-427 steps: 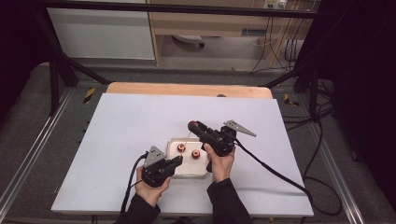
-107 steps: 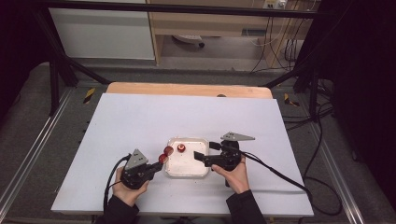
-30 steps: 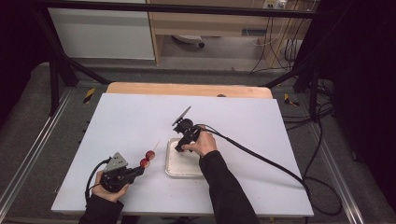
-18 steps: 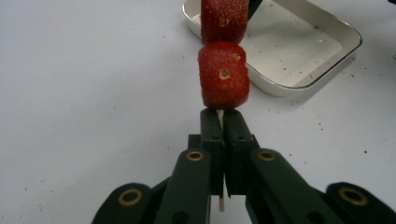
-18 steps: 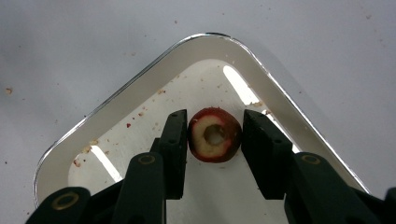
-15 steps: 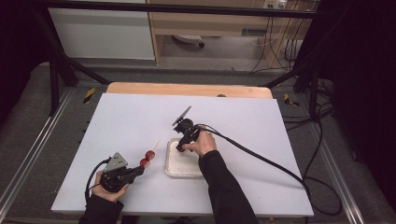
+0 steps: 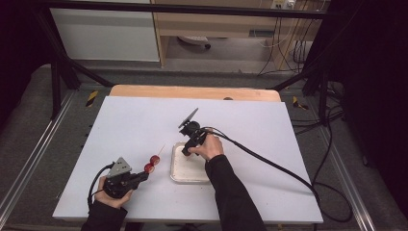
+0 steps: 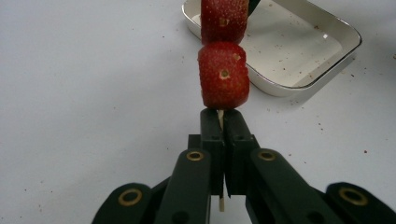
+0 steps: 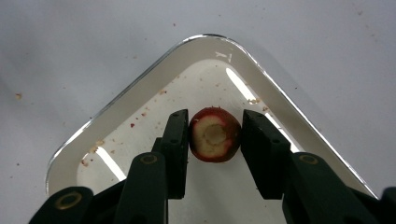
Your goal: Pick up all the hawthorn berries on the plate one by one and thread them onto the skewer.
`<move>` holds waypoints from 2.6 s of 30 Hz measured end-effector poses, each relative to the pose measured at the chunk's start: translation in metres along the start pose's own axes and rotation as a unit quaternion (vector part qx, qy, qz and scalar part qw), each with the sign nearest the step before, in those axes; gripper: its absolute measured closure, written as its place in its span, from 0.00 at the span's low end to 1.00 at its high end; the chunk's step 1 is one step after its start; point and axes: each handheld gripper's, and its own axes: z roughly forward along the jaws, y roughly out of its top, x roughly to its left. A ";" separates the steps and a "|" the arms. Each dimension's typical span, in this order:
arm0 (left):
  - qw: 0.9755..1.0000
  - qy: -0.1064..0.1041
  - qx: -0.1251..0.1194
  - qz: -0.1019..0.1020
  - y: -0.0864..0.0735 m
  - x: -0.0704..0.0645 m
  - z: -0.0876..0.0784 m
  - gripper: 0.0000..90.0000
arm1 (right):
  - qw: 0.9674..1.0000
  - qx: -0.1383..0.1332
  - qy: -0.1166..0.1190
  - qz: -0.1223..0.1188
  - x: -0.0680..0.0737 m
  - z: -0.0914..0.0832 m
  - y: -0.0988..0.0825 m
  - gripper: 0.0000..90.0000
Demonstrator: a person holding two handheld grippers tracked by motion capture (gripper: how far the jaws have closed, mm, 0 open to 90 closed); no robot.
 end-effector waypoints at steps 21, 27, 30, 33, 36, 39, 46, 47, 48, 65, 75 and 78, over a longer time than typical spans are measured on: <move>1.000 -0.003 -0.009 0.009 0.004 -0.011 0.001 0.98 | 0.995 -0.088 0.023 0.029 0.010 -0.050 -0.027 0.70; 1.000 -0.002 -0.012 0.010 0.005 -0.018 0.003 0.98 | 0.986 -0.151 0.052 0.055 0.007 -0.051 -0.047 0.70; 1.000 -0.001 -0.012 0.011 0.006 -0.022 0.006 0.98 | 0.978 -0.186 0.065 0.072 0.005 -0.053 -0.058 0.70; 1.000 0.000 -0.013 0.010 0.007 -0.027 0.008 0.98 | 0.968 -0.220 0.079 0.088 0.002 -0.056 -0.069 0.70; 1.000 0.002 -0.015 0.007 0.008 -0.030 0.010 0.98 | 0.960 -0.248 0.084 0.104 0.001 -0.057 -0.079 0.70; 1.000 0.005 -0.016 0.004 0.009 -0.034 0.012 0.98 | 0.948 -0.278 0.094 0.122 -0.001 -0.059 -0.088 0.70; 1.000 0.010 -0.026 -0.003 0.015 -0.043 0.018 0.98 | 0.919 -0.342 0.117 0.155 -0.004 -0.060 -0.106 0.70; 1.000 0.012 -0.028 -0.003 0.015 -0.045 0.018 0.98 | 0.915 -0.350 0.119 0.160 -0.004 -0.061 -0.108 0.70; 0.999 0.012 -0.031 -0.005 0.016 -0.046 0.019 0.98 | 0.911 -0.358 0.122 0.163 -0.004 -0.062 -0.110 0.70; 0.999 0.009 -0.047 -0.004 0.033 -0.070 0.031 0.98 | 0.859 -0.456 0.133 0.189 -0.003 -0.074 -0.116 0.70; 0.998 0.007 -0.061 -0.016 0.043 -0.080 0.039 0.98 | 0.834 -0.491 0.142 0.208 -0.004 -0.075 -0.114 0.70; 0.998 0.005 -0.064 -0.018 0.046 -0.084 0.041 0.98 | 0.832 -0.495 0.139 0.208 -0.004 -0.074 -0.113 0.70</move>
